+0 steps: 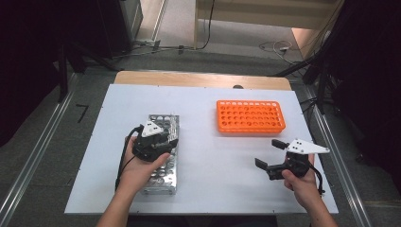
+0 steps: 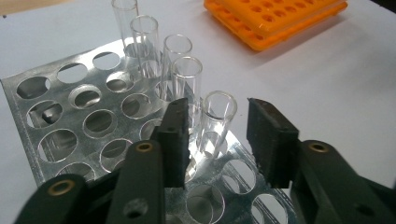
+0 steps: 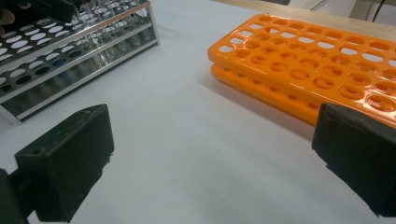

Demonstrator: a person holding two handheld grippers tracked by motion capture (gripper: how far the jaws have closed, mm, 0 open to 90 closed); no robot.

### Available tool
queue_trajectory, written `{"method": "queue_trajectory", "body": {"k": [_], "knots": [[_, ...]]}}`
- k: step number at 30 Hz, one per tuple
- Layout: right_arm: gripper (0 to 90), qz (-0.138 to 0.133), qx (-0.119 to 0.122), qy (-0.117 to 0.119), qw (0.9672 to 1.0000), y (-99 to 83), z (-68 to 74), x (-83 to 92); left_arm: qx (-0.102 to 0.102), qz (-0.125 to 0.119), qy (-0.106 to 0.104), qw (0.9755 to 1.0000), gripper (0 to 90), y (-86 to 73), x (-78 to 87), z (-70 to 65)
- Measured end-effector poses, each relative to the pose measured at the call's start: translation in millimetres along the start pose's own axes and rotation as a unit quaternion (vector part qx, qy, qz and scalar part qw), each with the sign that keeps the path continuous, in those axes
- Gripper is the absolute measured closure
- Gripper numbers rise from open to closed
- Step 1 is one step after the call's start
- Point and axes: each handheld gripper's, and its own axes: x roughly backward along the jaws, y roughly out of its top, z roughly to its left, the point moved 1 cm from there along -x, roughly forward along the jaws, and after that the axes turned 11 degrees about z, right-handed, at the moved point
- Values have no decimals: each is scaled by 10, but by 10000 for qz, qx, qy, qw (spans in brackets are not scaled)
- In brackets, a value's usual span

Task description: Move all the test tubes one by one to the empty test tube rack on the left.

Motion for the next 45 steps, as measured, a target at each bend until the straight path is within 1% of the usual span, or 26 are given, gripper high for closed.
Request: {"method": "queue_trajectory", "body": {"k": [3,7,9,14,18,22,23,27,32,34,36,40,42,45], "knots": [[0,-10,3,-9,10000,1,-3,2,3,-78,-64,9999,464,7,27,-4],[0,-16,-8,-7,10000,2,-5,8,2,-149,-249,9996,361,13,55,2],[0,-22,-10,-12,10000,3,-6,9,24,-243,-351,9991,300,13,77,1],[0,-40,-5,-20,10000,4,-10,14,-21,-470,-391,9981,169,10,154,-5],[0,-46,-32,-23,10000,3,-16,21,-60,-637,-502,9967,94,-2,217,-4],[0,-61,-35,-25,10000,3,-24,27,-110,-729,-695,9949,56,-17,259,0],[0,-58,-35,-33,10000,3,-25,27,-121,-734,-722,9946,36,-22,267,3],[0,-66,-57,-57,9999,0,-36,35,-113,-823,-769,9936,4,-59,310,29],[0,-72,-57,-66,9999,-8,-53,36,-70,-963,-702,9928,0,-125,392,91],[0,-71,-45,-78,9999,-10,-59,37,-54,-1047,-743,9917,0,-161,424,120],[0,-74,-49,-89,9999,-12,-63,40,-21,-1112,-738,9911,0,-203,457,149],[0,-75,-79,-115,9999,-25,-87,46,19,-1213,-624,9907,0,-301,514,206],[0,-69,-103,-132,9998,-35,-104,52,49,-1291,-624,9897,0,-368,541,242],[0,-98,-117,-171,9997,-51,-134,64,98,-1373,-563,9889,0,-457,579,287]]}}
